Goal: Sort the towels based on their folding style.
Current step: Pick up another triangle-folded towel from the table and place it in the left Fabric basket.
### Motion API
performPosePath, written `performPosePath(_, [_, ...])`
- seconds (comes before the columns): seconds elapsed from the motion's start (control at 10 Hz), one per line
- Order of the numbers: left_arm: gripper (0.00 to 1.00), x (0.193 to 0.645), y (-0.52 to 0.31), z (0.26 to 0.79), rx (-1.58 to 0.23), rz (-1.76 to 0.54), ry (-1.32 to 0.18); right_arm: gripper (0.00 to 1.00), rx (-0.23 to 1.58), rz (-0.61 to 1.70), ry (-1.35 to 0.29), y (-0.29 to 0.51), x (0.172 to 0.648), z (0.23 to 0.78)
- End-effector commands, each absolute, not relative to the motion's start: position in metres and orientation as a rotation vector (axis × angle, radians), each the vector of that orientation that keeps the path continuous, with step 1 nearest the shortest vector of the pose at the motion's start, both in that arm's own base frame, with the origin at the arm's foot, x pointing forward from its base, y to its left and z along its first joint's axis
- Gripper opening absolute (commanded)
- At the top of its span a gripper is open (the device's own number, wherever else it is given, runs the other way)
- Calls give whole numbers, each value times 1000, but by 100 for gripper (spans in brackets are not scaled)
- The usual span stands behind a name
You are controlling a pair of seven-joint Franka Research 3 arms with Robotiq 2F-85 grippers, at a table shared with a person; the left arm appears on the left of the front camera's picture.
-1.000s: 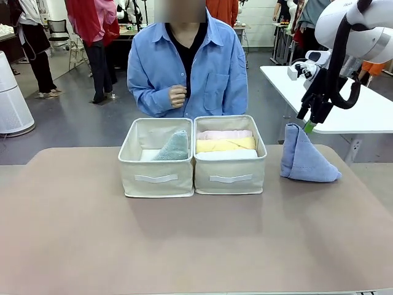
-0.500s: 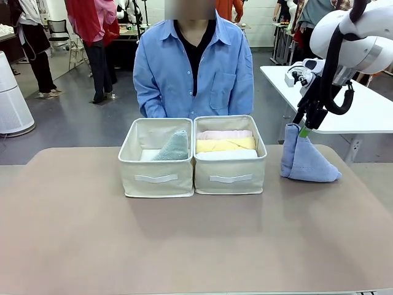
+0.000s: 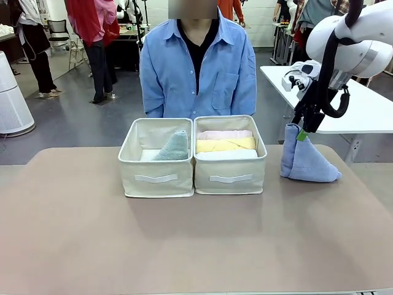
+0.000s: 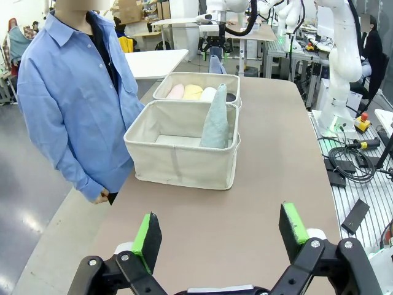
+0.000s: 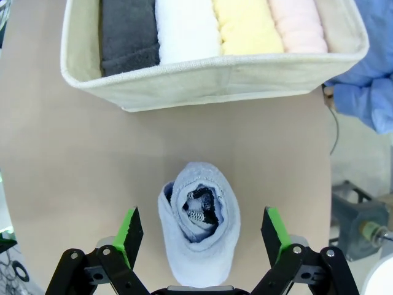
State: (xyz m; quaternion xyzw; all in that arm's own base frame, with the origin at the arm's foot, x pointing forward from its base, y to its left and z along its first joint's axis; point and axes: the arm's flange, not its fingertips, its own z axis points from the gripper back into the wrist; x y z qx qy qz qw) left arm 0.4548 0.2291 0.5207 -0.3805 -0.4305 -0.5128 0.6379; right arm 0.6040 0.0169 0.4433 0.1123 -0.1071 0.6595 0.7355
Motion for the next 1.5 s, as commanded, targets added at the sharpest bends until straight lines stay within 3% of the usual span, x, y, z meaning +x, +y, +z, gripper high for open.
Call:
performPosePath(0.0, [100, 453, 230, 522, -876, -1175, -985, 100, 271, 1466, -227, 14, 616, 432])
performPosePath(0.2, [100, 453, 230, 522, -876, -1175, -985, 100, 281, 1492, -196, 15, 616, 423])
performPosePath(0.3, [100, 453, 230, 522, -876, -1175, -985, 41, 286, 1507, -188, 17, 615, 422])
performPosePath(0.4, [100, 453, 230, 522, -876, -1175, -985, 41, 286, 1511, -188, 17, 614, 422])
performPosePath(0.5, [100, 453, 230, 522, -876, -1175, -985, 0, 285, 1512, -189, 17, 615, 423])
performPosePath(0.6, [100, 453, 230, 522, -876, -1175, -985, 35, 285, 1512, -190, 17, 615, 423])
performPosePath(0.7, [100, 453, 230, 522, -876, -1175, -985, 0, 280, 1517, -187, 17, 615, 424])
performPosePath(1.4, [100, 453, 230, 522, -876, -1175, -985, 0, 209, 1503, -107, 32, 603, 456])
